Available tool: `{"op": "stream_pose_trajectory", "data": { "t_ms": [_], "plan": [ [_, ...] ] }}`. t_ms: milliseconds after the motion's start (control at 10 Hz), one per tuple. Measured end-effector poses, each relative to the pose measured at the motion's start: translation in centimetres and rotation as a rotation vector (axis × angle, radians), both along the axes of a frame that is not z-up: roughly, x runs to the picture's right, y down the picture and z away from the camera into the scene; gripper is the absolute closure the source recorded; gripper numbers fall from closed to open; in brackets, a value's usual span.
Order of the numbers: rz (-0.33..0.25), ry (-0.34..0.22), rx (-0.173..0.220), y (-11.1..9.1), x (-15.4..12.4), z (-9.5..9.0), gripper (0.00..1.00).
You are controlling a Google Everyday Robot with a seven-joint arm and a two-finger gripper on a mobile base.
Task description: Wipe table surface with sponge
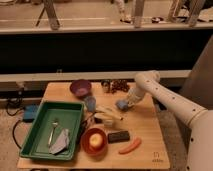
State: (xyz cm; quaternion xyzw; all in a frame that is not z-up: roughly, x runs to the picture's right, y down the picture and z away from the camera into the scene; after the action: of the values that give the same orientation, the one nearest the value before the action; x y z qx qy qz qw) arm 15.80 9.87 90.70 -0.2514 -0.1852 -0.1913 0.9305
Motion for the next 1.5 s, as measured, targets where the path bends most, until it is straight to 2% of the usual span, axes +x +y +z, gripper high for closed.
{"op": "stream_pose_trajectory", "data": {
  "t_ms": [300, 600, 800, 1100, 1500],
  "plan": [
    [-0.027, -0.020, -0.033, 2.3, 1.2, -2.1, 1.00],
    [-0.006, 0.001, -0.049, 3.5, 5.4, -4.4, 1.00],
    [0.009, 0.031, -0.052, 3.8, 7.7, -4.9, 1.00],
    [0.052, 0.088, -0.039, 3.4, 10.4, -4.5, 1.00],
    [0.083, 0.117, -0.006, 1.3, 10.6, -2.4, 1.00]
  ]
}}
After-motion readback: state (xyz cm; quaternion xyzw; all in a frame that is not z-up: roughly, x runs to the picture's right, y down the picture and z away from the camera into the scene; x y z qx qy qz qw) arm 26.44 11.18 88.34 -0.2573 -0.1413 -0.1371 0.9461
